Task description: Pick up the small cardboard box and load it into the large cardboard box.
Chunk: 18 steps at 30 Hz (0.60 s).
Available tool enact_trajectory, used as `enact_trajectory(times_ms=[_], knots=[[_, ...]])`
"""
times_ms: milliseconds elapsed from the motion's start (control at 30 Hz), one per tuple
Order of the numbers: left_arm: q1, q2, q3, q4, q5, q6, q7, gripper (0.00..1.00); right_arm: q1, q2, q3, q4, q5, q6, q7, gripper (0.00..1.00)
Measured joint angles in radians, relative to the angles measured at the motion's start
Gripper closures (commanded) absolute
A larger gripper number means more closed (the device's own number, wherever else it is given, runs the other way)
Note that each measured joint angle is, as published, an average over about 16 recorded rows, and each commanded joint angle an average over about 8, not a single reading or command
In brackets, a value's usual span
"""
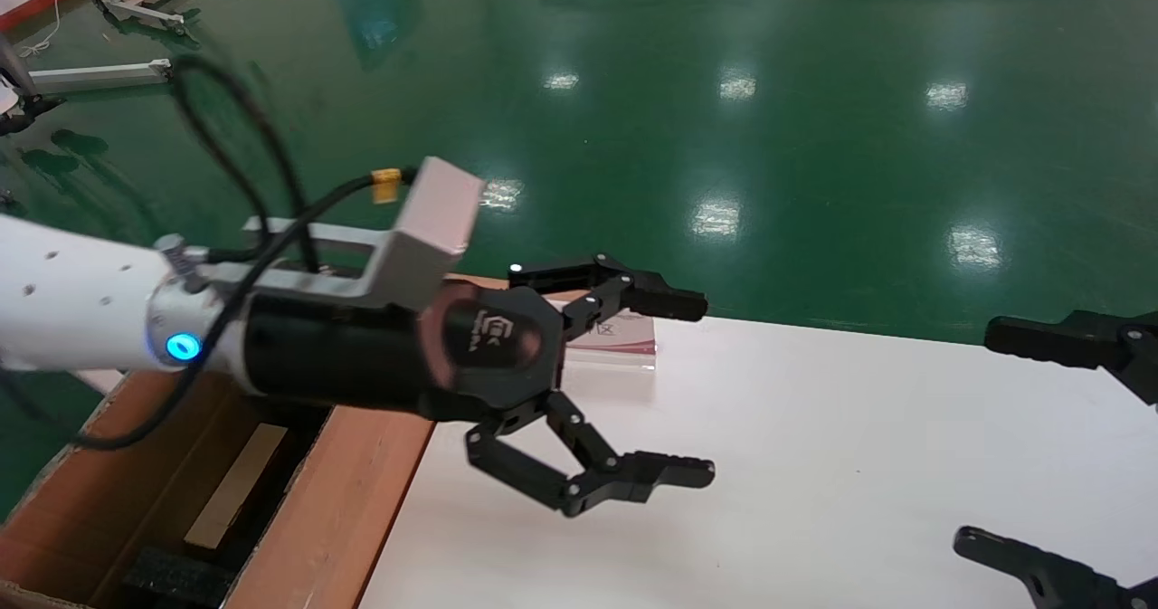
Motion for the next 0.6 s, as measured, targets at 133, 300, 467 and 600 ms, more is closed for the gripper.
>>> enact_trajectory(times_ms=[133, 300, 467, 600], knots=[[0.085, 0.005, -0.124, -0.019, -0.009, 0.030, 0.026, 0.00, 0.000, 0.000, 0.000, 0.000, 0.000, 0.000, 0.000, 0.00], [0.156, 0.009, -0.228, -0.035, -0.016, 0.055, 0.047, 0.00, 0.000, 0.000, 0.000, 0.000, 0.000, 0.000, 0.000, 0.00], [0.184, 0.011, -0.270, -0.042, -0.020, 0.065, 0.055, 0.00, 0.000, 0.000, 0.000, 0.000, 0.000, 0.001, 0.000, 0.00], [0.185, 0.011, -0.271, -0.042, -0.021, 0.066, 0.055, 0.00, 0.000, 0.000, 0.000, 0.000, 0.000, 0.001, 0.000, 0.00]])
